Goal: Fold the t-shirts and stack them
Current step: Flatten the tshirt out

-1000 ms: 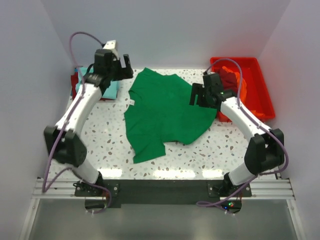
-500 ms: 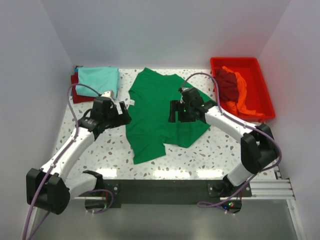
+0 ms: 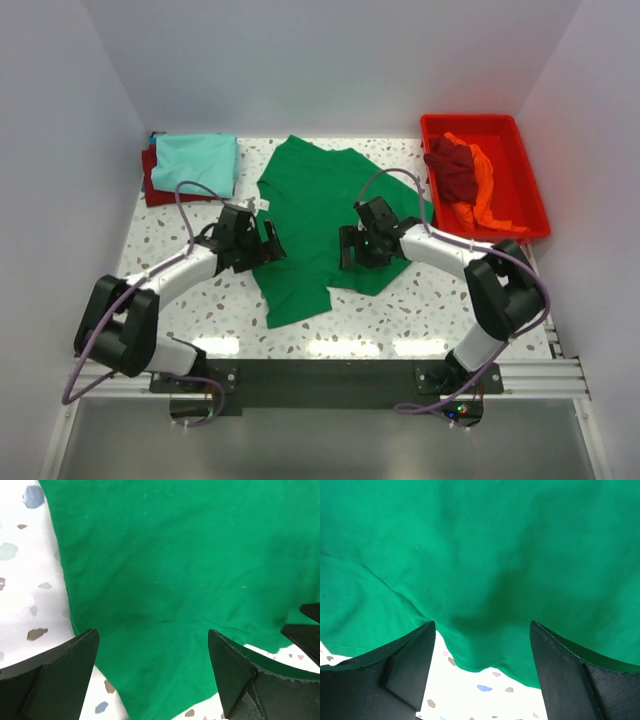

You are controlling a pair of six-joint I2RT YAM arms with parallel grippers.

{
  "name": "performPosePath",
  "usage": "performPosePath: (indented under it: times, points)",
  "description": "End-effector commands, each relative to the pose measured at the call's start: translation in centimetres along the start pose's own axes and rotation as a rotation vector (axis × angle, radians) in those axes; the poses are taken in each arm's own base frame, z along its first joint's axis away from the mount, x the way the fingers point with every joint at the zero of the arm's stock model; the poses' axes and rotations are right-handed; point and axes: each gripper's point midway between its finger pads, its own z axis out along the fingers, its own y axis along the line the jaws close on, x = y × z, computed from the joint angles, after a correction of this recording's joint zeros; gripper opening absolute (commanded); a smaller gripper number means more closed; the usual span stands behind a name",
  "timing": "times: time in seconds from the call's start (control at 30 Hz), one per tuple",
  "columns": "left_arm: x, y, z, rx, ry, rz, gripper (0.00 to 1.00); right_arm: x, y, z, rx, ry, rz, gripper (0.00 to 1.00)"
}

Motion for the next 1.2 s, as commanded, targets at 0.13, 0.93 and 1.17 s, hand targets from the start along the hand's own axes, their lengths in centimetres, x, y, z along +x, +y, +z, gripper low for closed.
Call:
performPosePath:
  times: [0.13, 0.93, 1.17]
  points:
    - [-2.3, -1.8, 2.3, 0.058, -0.053, 0.012, 0.95, 0.5, 0.2, 0.4, -0.008, -0.007, 0.001, 0.79]
    - [-10.7, 3.1, 9.2, -0.313, -0.053, 0.237, 0.97, -3.7, 1.8, 3.0, 0.04, 0.049, 0.0, 0.79]
    - [-17.0, -2.0, 5.8, -0.242, -0.191, 0.348, 0.97, -6.6, 4.3, 1.8, -0.018, 0.008, 0.029, 0.79]
